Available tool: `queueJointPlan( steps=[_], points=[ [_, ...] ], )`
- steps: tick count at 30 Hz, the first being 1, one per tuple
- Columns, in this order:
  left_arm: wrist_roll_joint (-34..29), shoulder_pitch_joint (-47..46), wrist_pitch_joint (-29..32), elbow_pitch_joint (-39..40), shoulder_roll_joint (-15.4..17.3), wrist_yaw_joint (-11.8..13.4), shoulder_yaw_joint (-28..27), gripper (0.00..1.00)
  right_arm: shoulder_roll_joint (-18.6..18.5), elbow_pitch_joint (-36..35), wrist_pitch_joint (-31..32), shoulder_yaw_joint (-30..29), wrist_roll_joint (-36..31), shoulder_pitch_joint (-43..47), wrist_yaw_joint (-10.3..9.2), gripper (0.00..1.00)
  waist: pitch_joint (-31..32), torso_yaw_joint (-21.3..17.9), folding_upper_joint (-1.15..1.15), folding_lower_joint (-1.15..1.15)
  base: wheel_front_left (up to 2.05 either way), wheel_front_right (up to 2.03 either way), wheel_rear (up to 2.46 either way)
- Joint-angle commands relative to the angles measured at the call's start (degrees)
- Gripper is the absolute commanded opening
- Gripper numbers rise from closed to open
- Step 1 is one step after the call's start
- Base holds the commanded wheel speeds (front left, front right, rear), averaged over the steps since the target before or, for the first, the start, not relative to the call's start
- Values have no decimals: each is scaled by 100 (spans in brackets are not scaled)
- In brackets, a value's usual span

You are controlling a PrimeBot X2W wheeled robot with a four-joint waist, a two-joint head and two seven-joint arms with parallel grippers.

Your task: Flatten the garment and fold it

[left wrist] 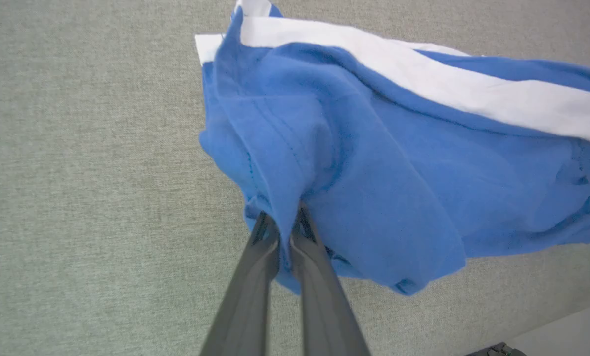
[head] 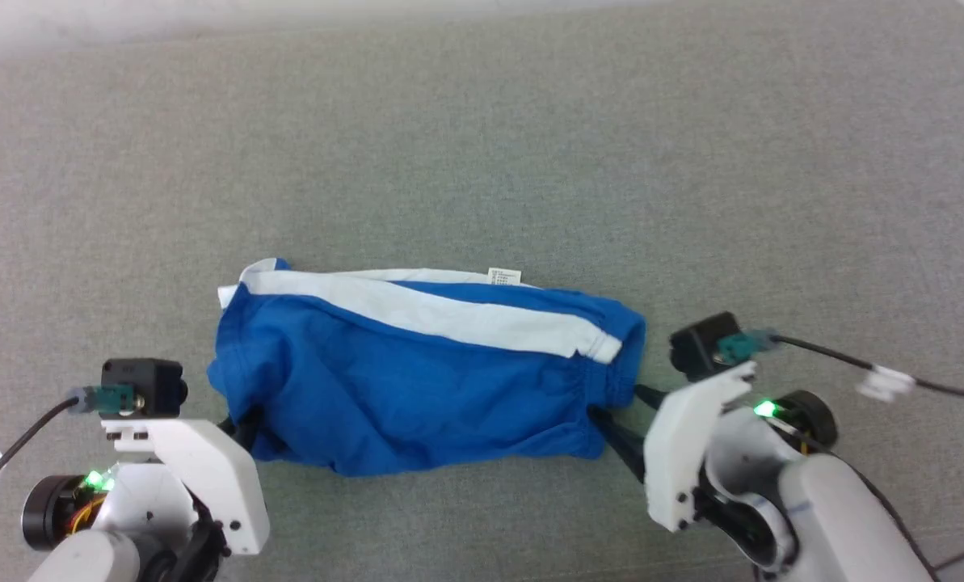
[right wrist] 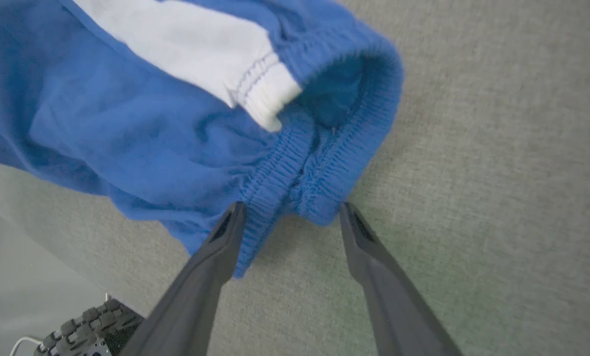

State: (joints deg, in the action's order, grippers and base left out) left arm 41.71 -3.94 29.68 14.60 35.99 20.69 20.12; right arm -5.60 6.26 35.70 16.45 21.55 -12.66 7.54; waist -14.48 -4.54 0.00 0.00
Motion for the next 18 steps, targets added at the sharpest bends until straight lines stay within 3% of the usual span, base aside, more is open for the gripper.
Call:
queueJointPlan(
  steps=[1, 6, 7, 9, 10, 18],
  points=[
    [-73, -107, -47, -43, -31, -35, 6, 0, 22, 160, -6, 41, 8, -127, -5, 100, -68, 17, 0, 0, 0, 0, 0],
    [-111, -305, -83, -209, -86, -126, 80, 0, 109, 1159, 190, 578, 177, -550, -5, 100, -201, 40, 0, 0, 0, 0, 0],
    [-113, -336, -85, -237, -90, -149, 93, 0, 119, 1294, 251, 696, 248, -596, -5, 91, -215, 46, 0, 0, 0, 0, 0],
    [-119, -389, -76, -302, -86, -197, 125, 0, 128, 1474, 324, 867, 375, -678, -5, 5, -236, 59, 0, 0, 0, 0, 0],
    [-116, -409, -80, -332, -91, -214, 134, 0, 129, 1542, 347, 931, 452, -708, -5, 0, -238, 61, 0, 0, 0, 0, 0],
    [-35, -103, -197, -370, -35, -206, 73, 0, -84, 1361, 49, 868, 941, -839, -5, 0, 29, 89, 0, 0, 0, 0, 0]
  ],
)
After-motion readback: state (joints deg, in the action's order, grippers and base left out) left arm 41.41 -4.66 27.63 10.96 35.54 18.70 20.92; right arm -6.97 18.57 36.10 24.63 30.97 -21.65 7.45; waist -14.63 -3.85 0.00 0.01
